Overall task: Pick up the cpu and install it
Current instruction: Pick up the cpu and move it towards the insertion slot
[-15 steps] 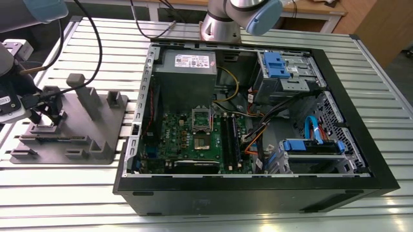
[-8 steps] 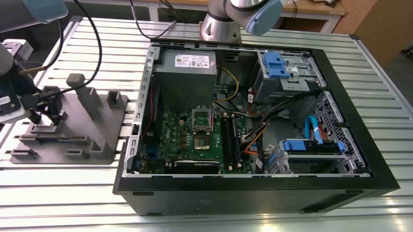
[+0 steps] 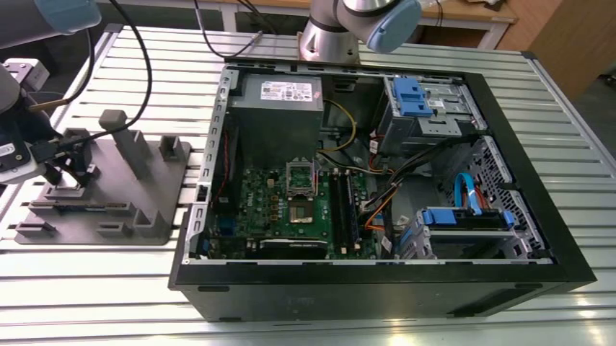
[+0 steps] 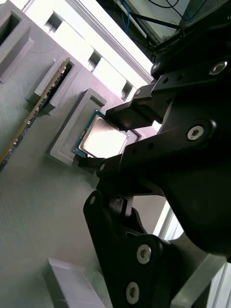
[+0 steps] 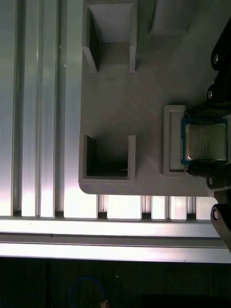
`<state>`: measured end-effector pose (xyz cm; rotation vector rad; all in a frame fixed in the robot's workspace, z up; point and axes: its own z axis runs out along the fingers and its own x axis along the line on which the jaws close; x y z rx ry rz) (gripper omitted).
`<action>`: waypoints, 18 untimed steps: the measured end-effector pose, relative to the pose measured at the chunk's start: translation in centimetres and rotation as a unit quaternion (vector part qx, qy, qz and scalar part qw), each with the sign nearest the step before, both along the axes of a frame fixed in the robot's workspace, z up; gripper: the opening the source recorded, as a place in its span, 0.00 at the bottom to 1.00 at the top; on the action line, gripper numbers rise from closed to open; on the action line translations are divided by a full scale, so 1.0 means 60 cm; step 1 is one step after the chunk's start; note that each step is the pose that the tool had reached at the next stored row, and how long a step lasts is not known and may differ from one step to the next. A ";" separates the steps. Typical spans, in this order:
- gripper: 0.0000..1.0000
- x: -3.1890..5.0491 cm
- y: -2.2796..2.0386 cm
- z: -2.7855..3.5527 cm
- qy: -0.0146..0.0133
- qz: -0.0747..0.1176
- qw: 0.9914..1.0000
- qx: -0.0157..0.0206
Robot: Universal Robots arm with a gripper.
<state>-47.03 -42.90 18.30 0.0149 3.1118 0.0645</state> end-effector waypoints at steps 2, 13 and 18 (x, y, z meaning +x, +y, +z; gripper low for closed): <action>0.47 0.000 0.0000 0.000 0.000 0.000 1.000 0.000; 0.47 0.000 0.0000 0.007 0.000 0.000 1.000 0.000; 0.47 0.000 0.0000 0.023 0.000 0.000 1.000 0.000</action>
